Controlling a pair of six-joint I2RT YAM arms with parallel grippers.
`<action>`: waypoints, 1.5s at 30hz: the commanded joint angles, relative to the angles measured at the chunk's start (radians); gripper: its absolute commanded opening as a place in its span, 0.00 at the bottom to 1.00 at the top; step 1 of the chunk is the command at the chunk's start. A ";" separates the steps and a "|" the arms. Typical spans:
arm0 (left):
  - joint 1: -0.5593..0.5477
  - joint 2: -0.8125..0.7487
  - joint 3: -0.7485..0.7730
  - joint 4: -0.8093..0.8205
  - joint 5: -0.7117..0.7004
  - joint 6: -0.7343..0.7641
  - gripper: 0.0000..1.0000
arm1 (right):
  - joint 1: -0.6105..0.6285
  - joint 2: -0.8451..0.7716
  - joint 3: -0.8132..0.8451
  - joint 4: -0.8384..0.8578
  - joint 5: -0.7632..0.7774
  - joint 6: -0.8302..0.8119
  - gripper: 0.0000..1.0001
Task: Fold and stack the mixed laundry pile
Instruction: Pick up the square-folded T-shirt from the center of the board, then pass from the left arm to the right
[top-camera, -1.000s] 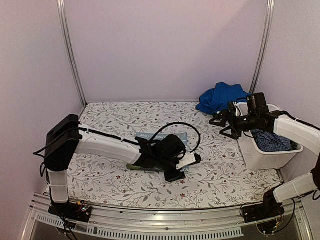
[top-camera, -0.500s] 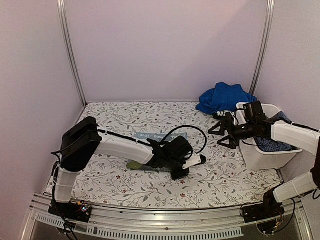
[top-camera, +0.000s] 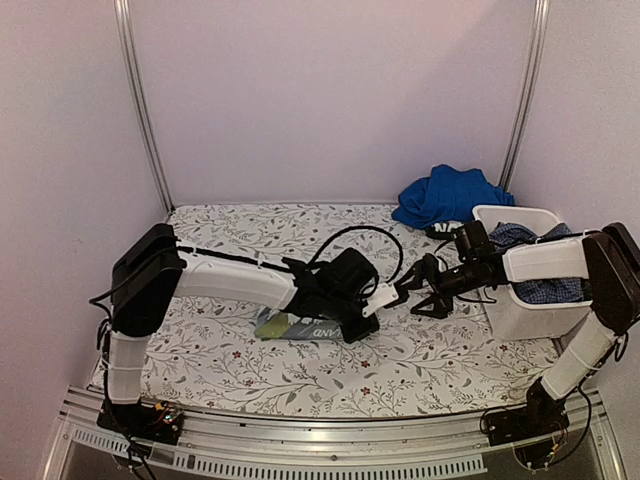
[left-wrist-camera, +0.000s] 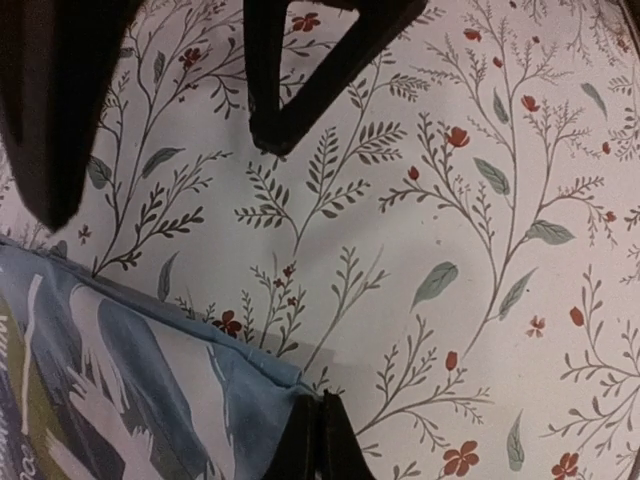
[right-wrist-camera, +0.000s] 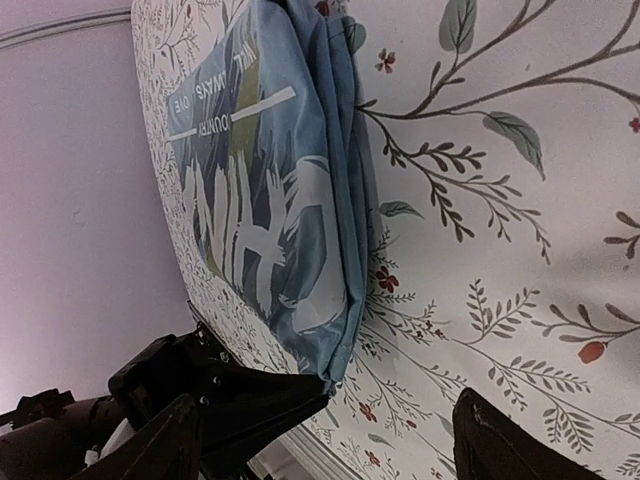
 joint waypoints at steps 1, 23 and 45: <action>0.014 -0.064 0.029 0.016 0.038 -0.053 0.00 | 0.042 0.079 0.028 0.176 -0.054 0.141 0.84; 0.034 -0.147 -0.028 0.056 0.107 -0.078 0.00 | 0.118 0.420 0.160 0.509 -0.101 0.480 0.67; 0.033 -0.172 -0.063 0.037 0.087 -0.084 0.16 | 0.118 0.581 0.328 0.388 -0.085 0.329 0.07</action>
